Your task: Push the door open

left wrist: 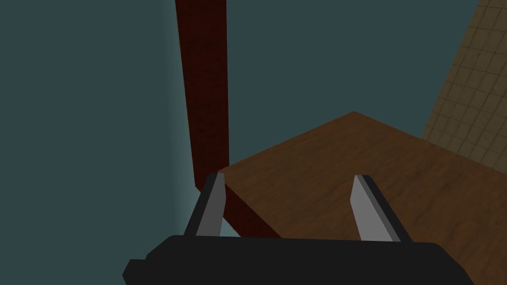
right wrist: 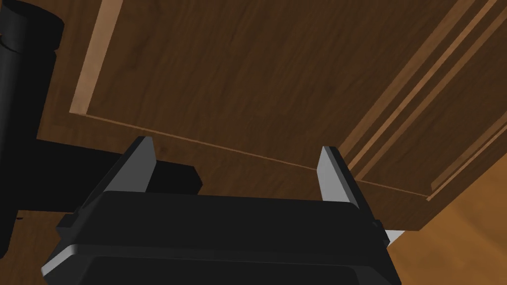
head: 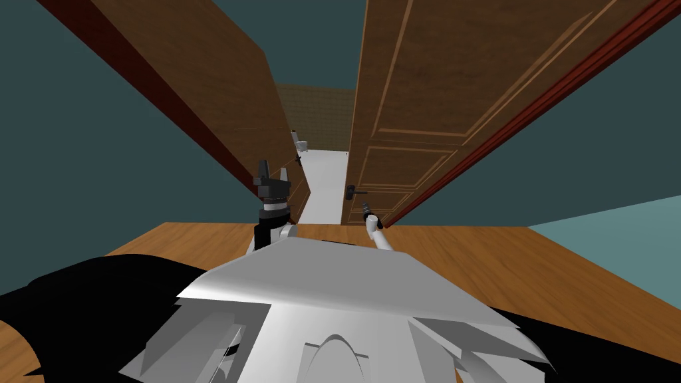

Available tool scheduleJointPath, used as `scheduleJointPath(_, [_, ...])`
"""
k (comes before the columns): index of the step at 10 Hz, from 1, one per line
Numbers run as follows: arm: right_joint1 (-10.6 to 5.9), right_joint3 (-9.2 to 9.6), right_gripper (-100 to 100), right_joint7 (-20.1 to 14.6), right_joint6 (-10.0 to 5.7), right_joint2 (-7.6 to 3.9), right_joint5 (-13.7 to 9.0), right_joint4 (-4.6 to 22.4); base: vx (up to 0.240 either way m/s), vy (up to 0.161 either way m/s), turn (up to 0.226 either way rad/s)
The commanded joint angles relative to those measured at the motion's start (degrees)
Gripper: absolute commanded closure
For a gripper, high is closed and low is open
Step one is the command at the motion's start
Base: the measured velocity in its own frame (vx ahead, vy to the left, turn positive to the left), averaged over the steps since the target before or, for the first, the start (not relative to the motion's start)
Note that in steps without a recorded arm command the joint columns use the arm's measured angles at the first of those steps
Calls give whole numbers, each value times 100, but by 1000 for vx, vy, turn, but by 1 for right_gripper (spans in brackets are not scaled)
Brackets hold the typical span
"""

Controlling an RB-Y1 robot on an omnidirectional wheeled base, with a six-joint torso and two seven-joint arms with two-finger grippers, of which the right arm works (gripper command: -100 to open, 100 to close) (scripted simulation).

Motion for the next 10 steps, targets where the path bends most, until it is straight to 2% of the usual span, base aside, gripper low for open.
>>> scheduleJointPath(1, [-78, -62, -100, 231, -94, -8, 286, 99, 0, 6, 28])
scheduleJointPath(2, [-78, -62, -100, 231, -94, -8, 488, 99, 1, 5, 12])
scheduleJointPath(3, [-149, -128, -100, 405, -183, -10, 677, 188, 1, 9, 20])
scheduleJointPath(5, [-149, -128, -100, 470, -183, -10, 908, 188, 0, 4, 6])
scheduleJointPath(6, [-219, -191, -100, 709, -271, -8, 1106, 275, 0, 6, 22])
scheduleJointPath(7, [-219, -191, -100, 709, -271, -8, 1265, 275, 0, 5, 15])
scheduleJointPath(8, [-219, -191, -100, 709, -271, -8, 1319, 275, 0, 0, 0])
scheduleJointPath(9, [-288, -255, -100, 948, -358, -6, 1550, 362, 1, 6, 24])
scheduleJointPath(10, [-288, -255, -100, 948, -358, -6, 1692, 362, 1, 6, 15])
